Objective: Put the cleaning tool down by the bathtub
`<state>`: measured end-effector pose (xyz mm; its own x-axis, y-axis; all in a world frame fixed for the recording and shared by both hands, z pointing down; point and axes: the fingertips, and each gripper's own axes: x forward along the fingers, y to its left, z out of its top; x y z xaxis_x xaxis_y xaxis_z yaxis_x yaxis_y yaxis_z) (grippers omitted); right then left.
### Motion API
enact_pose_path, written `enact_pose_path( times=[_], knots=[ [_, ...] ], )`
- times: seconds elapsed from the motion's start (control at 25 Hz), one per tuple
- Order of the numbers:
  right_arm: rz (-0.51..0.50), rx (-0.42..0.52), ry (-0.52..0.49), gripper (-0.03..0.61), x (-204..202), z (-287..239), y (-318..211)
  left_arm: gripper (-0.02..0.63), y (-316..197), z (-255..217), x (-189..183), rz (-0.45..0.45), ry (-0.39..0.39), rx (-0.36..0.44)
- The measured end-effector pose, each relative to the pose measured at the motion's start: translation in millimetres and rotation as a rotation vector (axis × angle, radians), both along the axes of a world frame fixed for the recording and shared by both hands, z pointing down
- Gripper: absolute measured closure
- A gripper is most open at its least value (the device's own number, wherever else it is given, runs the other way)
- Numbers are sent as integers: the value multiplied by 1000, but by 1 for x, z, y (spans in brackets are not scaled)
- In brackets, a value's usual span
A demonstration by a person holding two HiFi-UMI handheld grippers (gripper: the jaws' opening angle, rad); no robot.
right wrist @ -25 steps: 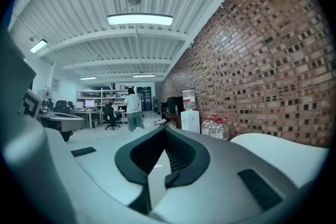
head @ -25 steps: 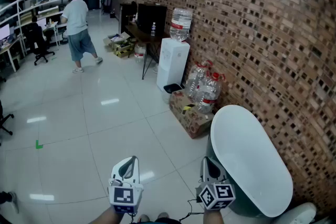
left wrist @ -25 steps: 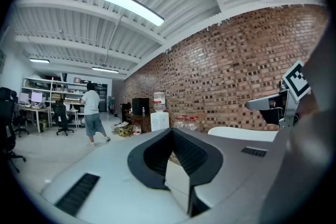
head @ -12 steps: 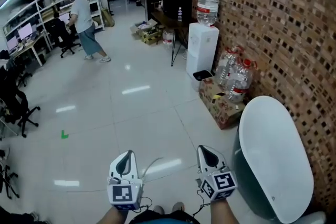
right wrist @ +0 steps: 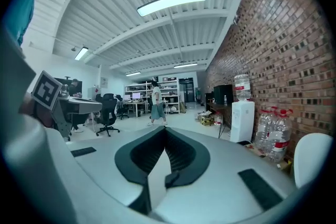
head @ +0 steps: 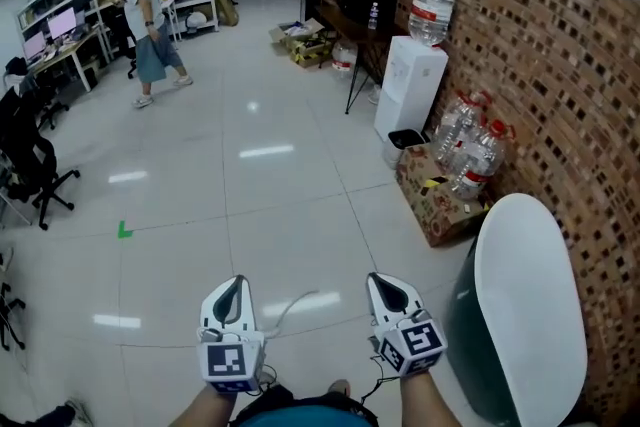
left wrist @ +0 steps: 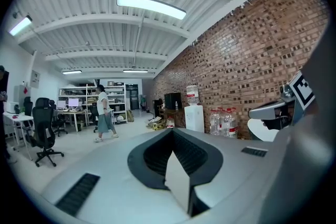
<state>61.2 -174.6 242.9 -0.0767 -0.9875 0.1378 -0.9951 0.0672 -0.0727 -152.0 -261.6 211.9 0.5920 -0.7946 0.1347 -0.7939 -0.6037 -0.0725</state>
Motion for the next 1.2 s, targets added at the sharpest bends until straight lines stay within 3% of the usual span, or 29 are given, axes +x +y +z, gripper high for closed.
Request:
enact_pose_path(
  times=[0.36, 0.64, 0.88, 1.2],
  knots=[
    [-138, -108, 24, 554, -81, 48, -74, 609, -72, 37, -93, -87, -16, -37],
    [-361, -242, 83, 503, -112, 125, -130, 609, -107, 93, -129, -249, -58, -90],
    [-554, -306, 187, 460, -129, 221, -180, 609, -138, 182, -139, -337, -65, -136],
    [-670, -316, 237, 438, -169, 387, -250, 609, -201, 348, -145, -345, -56, -136]
  ],
)
